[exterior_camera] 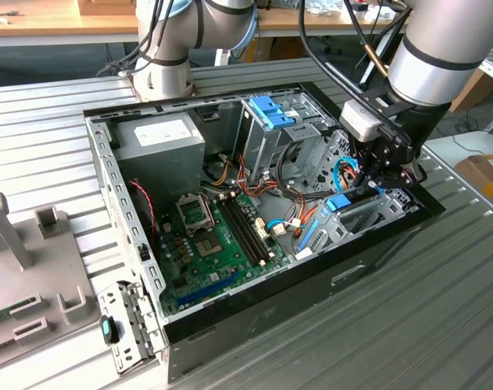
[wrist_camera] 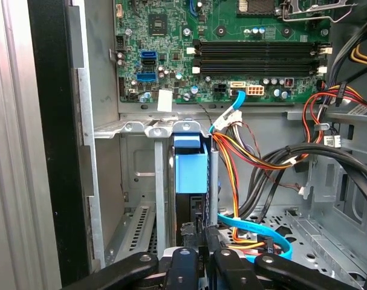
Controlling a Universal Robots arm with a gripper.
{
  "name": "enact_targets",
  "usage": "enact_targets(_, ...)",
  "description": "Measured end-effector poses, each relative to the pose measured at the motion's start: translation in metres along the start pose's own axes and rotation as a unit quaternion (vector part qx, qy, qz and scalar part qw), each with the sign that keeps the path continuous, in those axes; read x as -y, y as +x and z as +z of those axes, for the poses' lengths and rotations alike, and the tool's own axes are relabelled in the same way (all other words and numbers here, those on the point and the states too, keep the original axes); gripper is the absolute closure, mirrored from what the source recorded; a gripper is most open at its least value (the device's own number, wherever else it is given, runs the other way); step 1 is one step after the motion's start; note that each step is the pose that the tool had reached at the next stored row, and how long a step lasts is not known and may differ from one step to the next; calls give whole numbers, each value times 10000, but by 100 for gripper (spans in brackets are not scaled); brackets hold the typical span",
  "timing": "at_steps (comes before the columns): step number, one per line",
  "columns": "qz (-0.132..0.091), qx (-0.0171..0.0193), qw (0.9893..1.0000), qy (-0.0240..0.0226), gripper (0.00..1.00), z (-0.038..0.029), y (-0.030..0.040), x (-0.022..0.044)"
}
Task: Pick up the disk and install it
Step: 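Insert the first disk wire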
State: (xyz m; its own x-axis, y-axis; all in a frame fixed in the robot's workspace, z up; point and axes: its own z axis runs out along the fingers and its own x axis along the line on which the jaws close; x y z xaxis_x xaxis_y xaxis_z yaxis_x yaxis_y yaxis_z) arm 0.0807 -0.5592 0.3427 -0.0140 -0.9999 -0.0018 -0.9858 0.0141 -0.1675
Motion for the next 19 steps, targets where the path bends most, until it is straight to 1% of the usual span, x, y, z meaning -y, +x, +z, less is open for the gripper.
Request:
enact_targets(9, 0, 1, 10000, 0, 84, 15, 0, -2)
enact_targets(11, 1, 5, 10000, 0, 84, -2, 0, 0)
enact_targets(13, 0, 2, 10000, 0, 84, -39, 0, 7)
enact_targets(19, 0, -1, 10000, 0, 84, -34, -3, 6)
